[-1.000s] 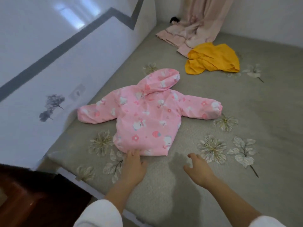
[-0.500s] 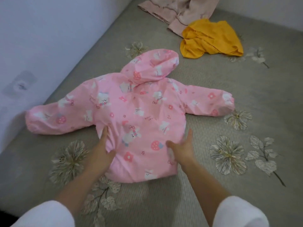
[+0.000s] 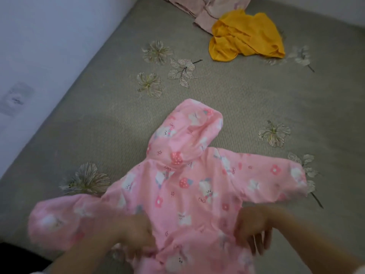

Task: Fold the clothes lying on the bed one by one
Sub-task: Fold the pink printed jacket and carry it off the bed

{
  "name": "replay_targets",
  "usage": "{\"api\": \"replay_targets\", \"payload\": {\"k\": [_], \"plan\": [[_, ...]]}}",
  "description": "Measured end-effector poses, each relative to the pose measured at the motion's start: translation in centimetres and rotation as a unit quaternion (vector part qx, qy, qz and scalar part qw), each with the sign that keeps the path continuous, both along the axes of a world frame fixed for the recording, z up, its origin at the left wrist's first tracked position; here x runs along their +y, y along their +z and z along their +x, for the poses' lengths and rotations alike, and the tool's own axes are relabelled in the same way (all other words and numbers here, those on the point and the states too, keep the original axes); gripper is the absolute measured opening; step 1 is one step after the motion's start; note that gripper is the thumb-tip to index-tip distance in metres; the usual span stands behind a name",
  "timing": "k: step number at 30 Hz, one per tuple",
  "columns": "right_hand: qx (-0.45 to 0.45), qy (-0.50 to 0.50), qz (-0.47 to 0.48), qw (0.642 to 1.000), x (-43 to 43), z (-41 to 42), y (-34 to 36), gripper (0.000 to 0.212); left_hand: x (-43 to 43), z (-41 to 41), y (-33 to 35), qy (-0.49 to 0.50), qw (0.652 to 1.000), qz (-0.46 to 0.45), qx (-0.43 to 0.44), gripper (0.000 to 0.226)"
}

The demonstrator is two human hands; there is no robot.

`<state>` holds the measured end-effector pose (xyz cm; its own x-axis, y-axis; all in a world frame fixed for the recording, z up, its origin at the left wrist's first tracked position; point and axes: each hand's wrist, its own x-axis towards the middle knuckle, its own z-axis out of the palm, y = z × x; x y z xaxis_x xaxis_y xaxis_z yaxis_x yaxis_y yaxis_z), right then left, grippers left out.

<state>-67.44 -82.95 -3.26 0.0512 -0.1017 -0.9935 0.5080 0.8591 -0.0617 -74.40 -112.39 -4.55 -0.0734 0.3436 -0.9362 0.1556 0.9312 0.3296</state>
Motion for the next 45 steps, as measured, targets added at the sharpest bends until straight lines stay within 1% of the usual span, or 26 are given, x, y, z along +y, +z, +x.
{"api": "replay_targets", "payload": {"k": [1,2,3,4,5,6,7,8,10,11,13,15,17,20,22,25,27,29,30,32,36,38,39,42,44,45], "plan": [[0.074,-0.005,0.009,0.997,0.4,-0.7,-0.1,0.034,-0.3,-0.6,0.1,0.037,0.996,0.052,0.060,0.017],[0.195,-0.024,0.035,0.980,1.0,-1.6,-0.7,0.032,-0.7,-1.4,0.1,0.102,0.977,0.099,0.156,0.010],[0.329,-0.062,0.078,0.939,1.5,-2.6,-1.3,0.032,-1.0,-2.5,0.2,0.188,0.934,0.144,0.267,0.015],[0.436,-0.116,0.121,0.884,1.8,-3.7,-1.7,0.035,-1.3,-3.6,0.4,0.254,0.879,0.182,0.360,0.018],[0.498,-0.166,0.152,0.838,1.8,-4.9,-2.1,0.042,-1.5,-4.7,0.5,0.282,0.833,0.208,0.429,0.018],[0.522,-0.189,0.167,0.815,1.7,-6.1,-2.6,0.049,-1.7,-5.6,0.3,0.273,0.817,0.201,0.466,0.030],[0.520,-0.179,0.177,0.816,1.4,-7.0,-3.1,0.057,-1.9,-6.2,-0.3,0.263,0.825,0.178,0.468,0.045],[0.502,-0.153,0.180,0.832,1.0,-7.8,-3.8,0.065,-2.0,-6.3,-0.9,0.266,0.850,0.133,0.435,0.054],[0.456,-0.097,0.185,0.865,0.2,-8.7,-4.8,0.079,-2.0,-5.1,-2.2,0.304,0.885,0.083,0.343,0.063],[0.439,-0.071,0.190,0.875,-0.1,-8.9,-5.2,0.083,-1.9,-4.1,-3.1,0.308,0.890,0.097,0.323,0.063],[0.423,0.003,0.206,0.883,-0.4,-8.3,-6.0,0.084,-1.5,-2.1,-4.3,0.288,0.901,0.103,0.307,0.059],[0.409,0.038,0.198,0.890,0.1,-7.1,-6.0,0.083,-0.6,-1.0,-4.1,0.296,0.903,0.105,0.294,0.043],[0.365,-0.004,0.137,0.921,1.1,-5.4,-5.3,0.073,0.4,-0.7,-2.9,0.304,0.908,0.112,0.266,0.028],[0.314,-0.061,0.062,0.945,3.1,-2.6,-3.2,0.059,1.3,-1.2,-0.6,0.254,0.928,0.104,0.253,0.028],[0.305,-0.097,0.046,0.946,4.8,-1.2,-1.1,0.056,2.2,-2.1,1.8,0.195,0.942,0.087,0.259,0.023],[0.358,-0.146,0.060,0.920,7.7,0.4,3.2,0.014,4.3,-3.0,6.5,0.169,0.942,0.104,0.271,0.023],[0.397,-0.161,0.069,0.901,9.8,1.1,6.5,0.023,5.9,-3.4,9.6,0.158,0.934,0.108,0.302,0.018],[0.436,-0.178,0.070,0.879,11.6,1.6,10.2,0.025,7.4,-3.8,13.0,0.150,0.921,0.120,0.339,0.020],[0.458,-0.187,0.071,0.866,12.4,1.7,11.9,0.025,8.2,-4.0,14.7,0.146,0.909,0.134,0.366,0.022],[0.526,-0.204,0.082,0.821,14.1,1.4,15.4,0.024,9.7,-4.6,17.8,0.157,0.870,0.172,0.434,0.033],[0.690,-0.190,0.113,0.689,16.6,0.3,22.4,0.022,13.0,-5.5,23.4,0.206,0.740,0.271,0.581,0.030],[0.743,-0.176,0.140,0.630,17.6,0.3,25.1,0.027,14.2,-5.6,25.6,0.215,0.672,0.322,0.632,0.028],[0.761,-0.170,0.157,0.606,18.0,0.5,26.2,0.027,14.4,-5.6,26.2,0.218,0.647,0.340,0.647,0.026],[0.795,-0.162,0.185,0.555,18.8,1.6,28.0,0.023,14.5,-5.8,26.3,0.188,0.607,0.368,0.678,0.022],[0.803,-0.166,0.183,0.542,19.0,2.4,27.9,0.021,14.5,-5.5,25.3,0.167,0.605,0.378,0.681,0.025],[0.803,-0.167,0.175,0.545,19.1,2.9,27.4,0.019,14.4,-5.2,24.4,0.168,0.612,0.383,0.671,0.027]]}}
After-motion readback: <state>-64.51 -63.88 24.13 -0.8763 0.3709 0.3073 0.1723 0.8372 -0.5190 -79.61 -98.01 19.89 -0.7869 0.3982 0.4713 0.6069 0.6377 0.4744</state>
